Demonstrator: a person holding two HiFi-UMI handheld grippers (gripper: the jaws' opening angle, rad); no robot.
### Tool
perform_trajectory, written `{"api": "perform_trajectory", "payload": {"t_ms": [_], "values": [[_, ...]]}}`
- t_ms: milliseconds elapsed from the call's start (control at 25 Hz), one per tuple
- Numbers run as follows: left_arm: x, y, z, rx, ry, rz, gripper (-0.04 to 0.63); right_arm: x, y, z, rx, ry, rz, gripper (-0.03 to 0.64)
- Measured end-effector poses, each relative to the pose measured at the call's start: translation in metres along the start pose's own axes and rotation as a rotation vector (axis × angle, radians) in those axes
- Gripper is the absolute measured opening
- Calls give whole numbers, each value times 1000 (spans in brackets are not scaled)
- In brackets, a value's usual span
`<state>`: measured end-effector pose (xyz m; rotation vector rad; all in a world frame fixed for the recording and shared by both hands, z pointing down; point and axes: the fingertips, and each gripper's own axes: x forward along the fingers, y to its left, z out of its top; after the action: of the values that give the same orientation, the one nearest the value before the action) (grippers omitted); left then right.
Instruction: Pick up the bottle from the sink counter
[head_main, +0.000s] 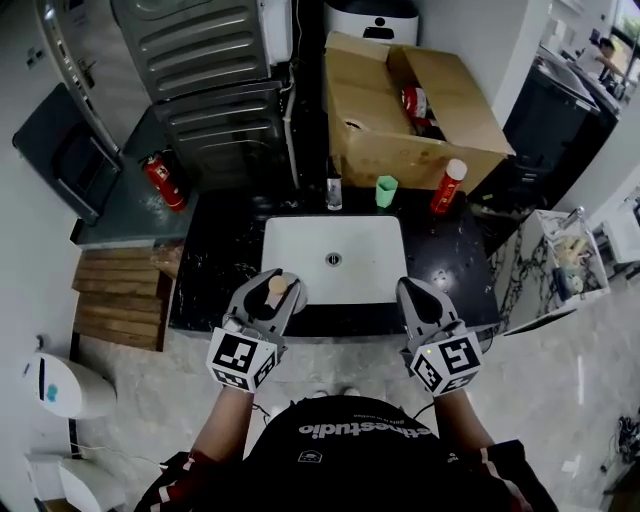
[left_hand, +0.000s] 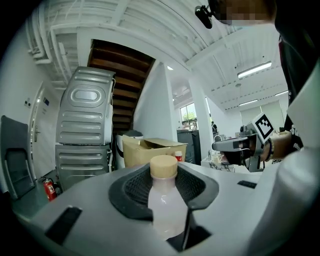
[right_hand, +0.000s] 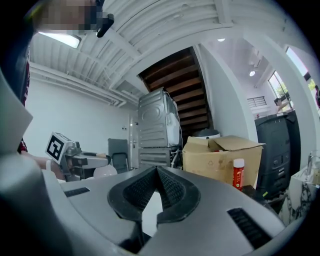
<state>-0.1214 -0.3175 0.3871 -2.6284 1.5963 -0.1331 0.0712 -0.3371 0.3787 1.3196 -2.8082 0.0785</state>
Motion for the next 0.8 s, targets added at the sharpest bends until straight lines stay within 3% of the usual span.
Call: {"api": "perform_trajectory", "payload": {"t_ms": [400,800], "values": [[15,-14,4,3,-1,-49,140,-17,-9,1,8,-6,-29,38],[18,-12,1,-12,5,-50,140,-18,-11,-2,14,-1,-32,38]]}}
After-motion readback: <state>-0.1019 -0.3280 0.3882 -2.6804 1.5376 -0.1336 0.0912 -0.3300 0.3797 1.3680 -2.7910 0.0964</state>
